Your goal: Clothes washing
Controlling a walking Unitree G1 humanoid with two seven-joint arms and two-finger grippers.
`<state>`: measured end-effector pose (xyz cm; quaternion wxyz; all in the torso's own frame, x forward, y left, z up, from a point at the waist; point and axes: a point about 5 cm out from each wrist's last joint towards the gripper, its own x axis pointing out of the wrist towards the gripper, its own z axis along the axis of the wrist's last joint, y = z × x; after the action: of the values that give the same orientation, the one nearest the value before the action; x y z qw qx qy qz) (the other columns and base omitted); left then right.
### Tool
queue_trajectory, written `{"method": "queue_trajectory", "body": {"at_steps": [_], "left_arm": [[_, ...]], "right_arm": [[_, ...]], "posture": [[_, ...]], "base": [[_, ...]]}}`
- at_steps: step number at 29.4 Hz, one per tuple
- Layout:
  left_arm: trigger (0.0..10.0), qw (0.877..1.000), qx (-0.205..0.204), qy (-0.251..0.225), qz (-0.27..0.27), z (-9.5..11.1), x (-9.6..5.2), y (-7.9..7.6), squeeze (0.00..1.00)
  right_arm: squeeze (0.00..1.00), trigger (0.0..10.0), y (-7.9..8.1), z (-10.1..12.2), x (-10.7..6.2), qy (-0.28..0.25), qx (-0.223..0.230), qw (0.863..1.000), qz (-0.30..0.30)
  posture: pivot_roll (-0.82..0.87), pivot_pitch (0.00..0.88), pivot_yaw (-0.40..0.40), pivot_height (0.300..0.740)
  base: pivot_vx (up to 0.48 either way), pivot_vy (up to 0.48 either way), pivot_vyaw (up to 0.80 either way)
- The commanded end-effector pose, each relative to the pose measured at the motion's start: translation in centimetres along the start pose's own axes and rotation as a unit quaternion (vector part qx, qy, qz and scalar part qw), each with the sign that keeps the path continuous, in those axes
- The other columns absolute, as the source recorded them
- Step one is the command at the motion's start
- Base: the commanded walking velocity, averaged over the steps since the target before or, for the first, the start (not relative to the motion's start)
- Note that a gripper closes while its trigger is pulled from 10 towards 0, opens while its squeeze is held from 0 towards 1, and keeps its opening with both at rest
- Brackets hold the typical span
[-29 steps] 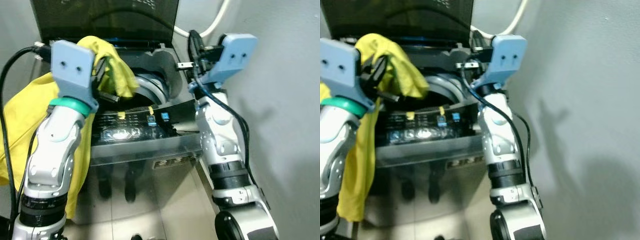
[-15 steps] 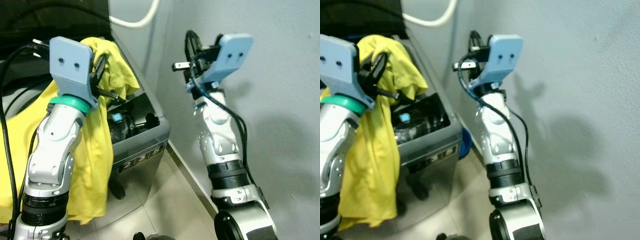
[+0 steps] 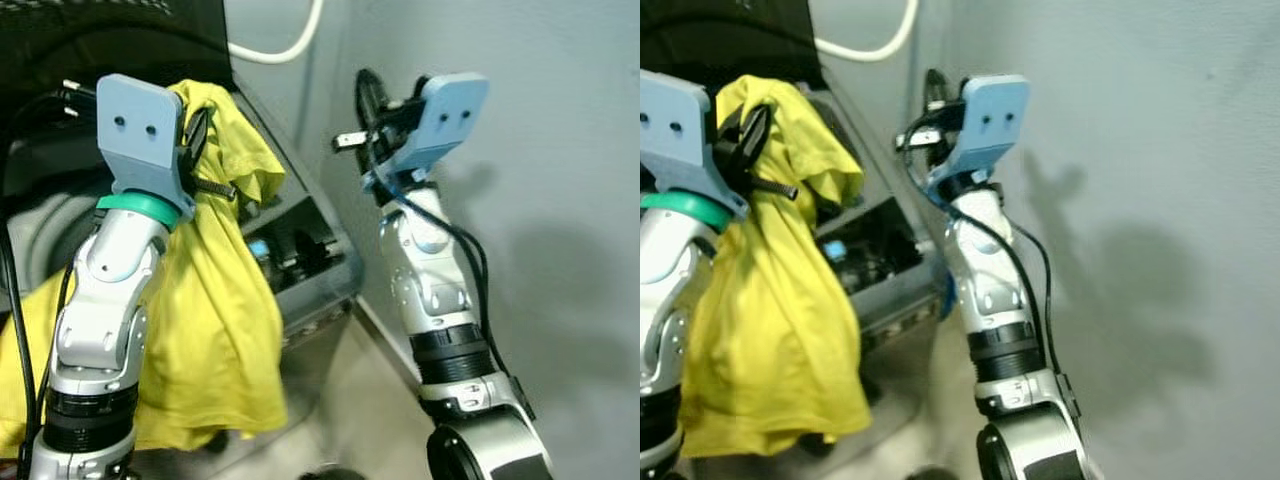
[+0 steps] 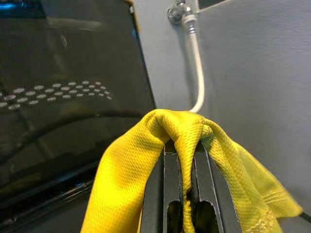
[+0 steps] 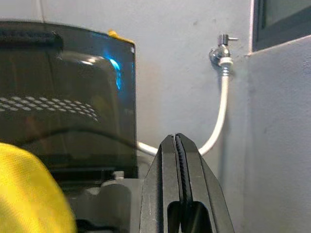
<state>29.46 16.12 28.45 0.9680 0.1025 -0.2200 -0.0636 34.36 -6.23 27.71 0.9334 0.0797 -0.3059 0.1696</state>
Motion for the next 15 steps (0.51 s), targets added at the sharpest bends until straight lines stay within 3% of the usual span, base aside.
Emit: {"method": "queue_trajectory", "body": {"at_steps": [1, 10, 12, 13, 15], "left_arm": [[10.0, 1.000, 0.014, -0.008, 0.002, 0.3, -0.1, 0.1, 0.00], [10.0, 1.000, 0.015, -0.021, 0.008, 0.7, 0.1, 0.2, 0.00], [10.0, 0.989, 0.124, -0.074, 0.022, 1.9, 0.6, 0.6, 0.00], [10.0, 0.977, 0.186, -0.101, 0.030, 2.4, 0.9, 0.9, 0.00], [10.0, 0.959, 0.248, -0.131, 0.043, 3.0, 1.5, 1.2, 0.00]], "right_arm": [[0.00, 10.0, -0.2, -0.2, -0.2, 0.005, -0.002, 1.000, -0.004], [0.00, 10.0, -0.1, -0.2, -0.2, 0.005, -0.001, 1.000, 0.000], [0.00, 10.0, 0.1, -0.1, -0.2, 0.003, 0.000, 1.000, 0.012], [0.00, 10.0, 0.3, 0.0, -0.1, 0.000, 0.001, 1.000, 0.020], [0.00, 10.0, 0.6, 0.2, 0.0, -0.006, 0.003, 0.999, 0.035]], "posture": [[0.16, 0.025, -0.054, 0.740], [0.16, 0.023, -0.054, 0.740], [0.16, 0.023, -0.058, 0.740], [0.16, 0.021, -0.058, 0.740], [0.16, 0.020, -0.061, 0.740]], "base": [[0.000, 0.000, 0.00], [0.000, 0.000, 0.00], [0.000, 0.000, 0.00], [0.000, 0.000, 0.00], [0.000, 0.000, 0.00]]}}
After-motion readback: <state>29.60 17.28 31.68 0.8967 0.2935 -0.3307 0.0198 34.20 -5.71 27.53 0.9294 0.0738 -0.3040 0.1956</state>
